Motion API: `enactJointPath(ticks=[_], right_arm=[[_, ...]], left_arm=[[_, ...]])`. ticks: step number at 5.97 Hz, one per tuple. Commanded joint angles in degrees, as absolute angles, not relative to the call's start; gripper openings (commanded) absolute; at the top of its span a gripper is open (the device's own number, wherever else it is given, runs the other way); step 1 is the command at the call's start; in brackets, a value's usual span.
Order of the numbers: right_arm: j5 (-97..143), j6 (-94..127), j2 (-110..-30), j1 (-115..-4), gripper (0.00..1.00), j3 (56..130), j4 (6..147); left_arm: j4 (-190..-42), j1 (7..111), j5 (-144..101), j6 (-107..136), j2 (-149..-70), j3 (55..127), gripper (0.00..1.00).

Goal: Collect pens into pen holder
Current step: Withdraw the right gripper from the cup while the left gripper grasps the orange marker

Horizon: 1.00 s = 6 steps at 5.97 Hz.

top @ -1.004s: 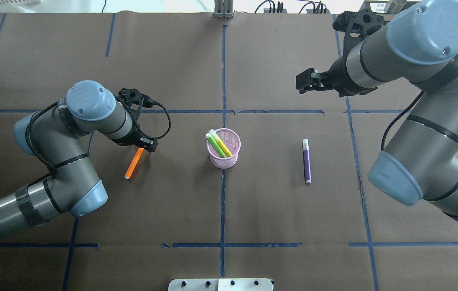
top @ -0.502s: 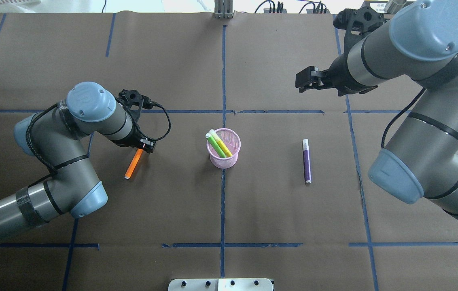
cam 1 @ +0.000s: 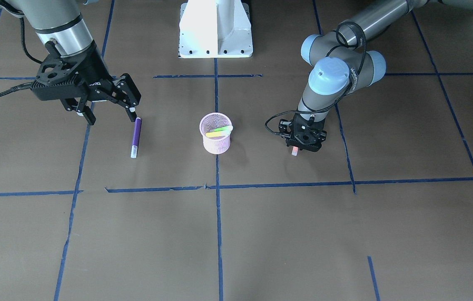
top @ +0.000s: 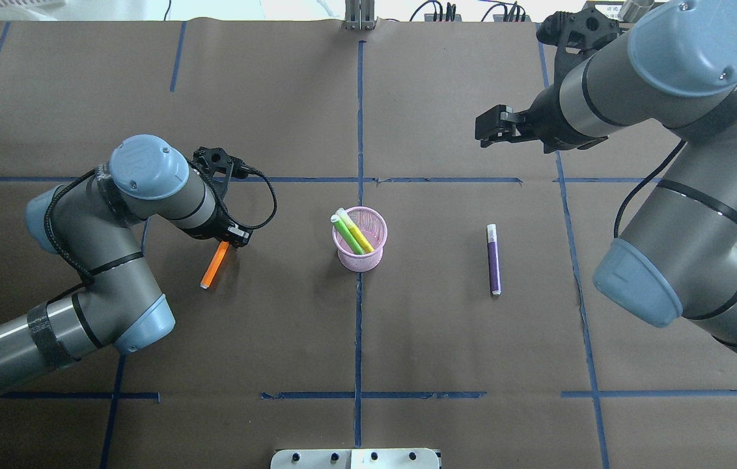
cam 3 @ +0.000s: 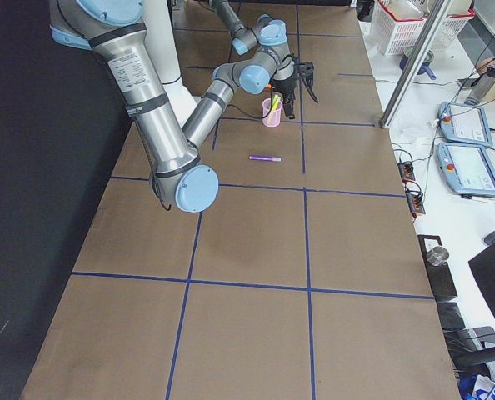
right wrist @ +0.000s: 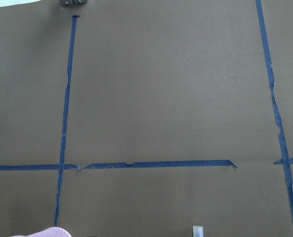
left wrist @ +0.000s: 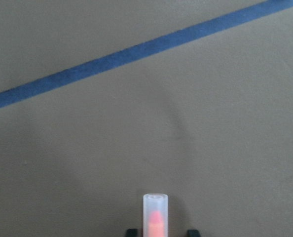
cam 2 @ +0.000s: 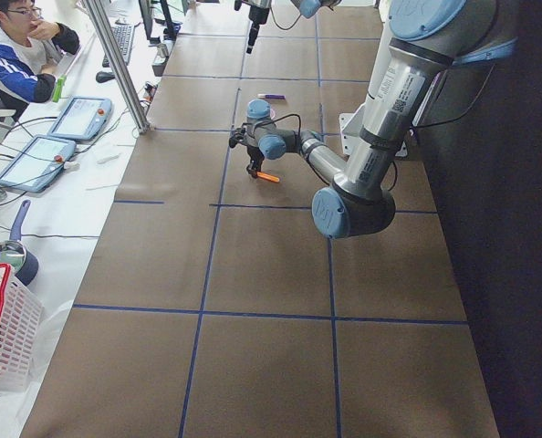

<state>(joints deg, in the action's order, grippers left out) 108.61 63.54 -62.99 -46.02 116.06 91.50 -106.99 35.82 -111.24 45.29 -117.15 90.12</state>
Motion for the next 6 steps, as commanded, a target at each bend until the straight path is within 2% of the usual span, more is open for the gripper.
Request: enactJointPath(ticks=[1,4,6], right_arm=[[108.6,63.5,-63.0,-46.1,1.00,116.0,91.4],[114.5,62.7,-64.5,-48.6,1.00,115.7,92.1],[114.6,62.7,-67.1,-48.4,1.00,115.3,92.1]], left_arm=[[-107.1,35.9,-111.2,45.3,-117.2,90.6,0.01],[-107.4,37.8,-110.4,44.7,-116.9,97.1,0.00],[-109.1,39.3,-106.6,44.3,-117.2,104.9,0.00]])
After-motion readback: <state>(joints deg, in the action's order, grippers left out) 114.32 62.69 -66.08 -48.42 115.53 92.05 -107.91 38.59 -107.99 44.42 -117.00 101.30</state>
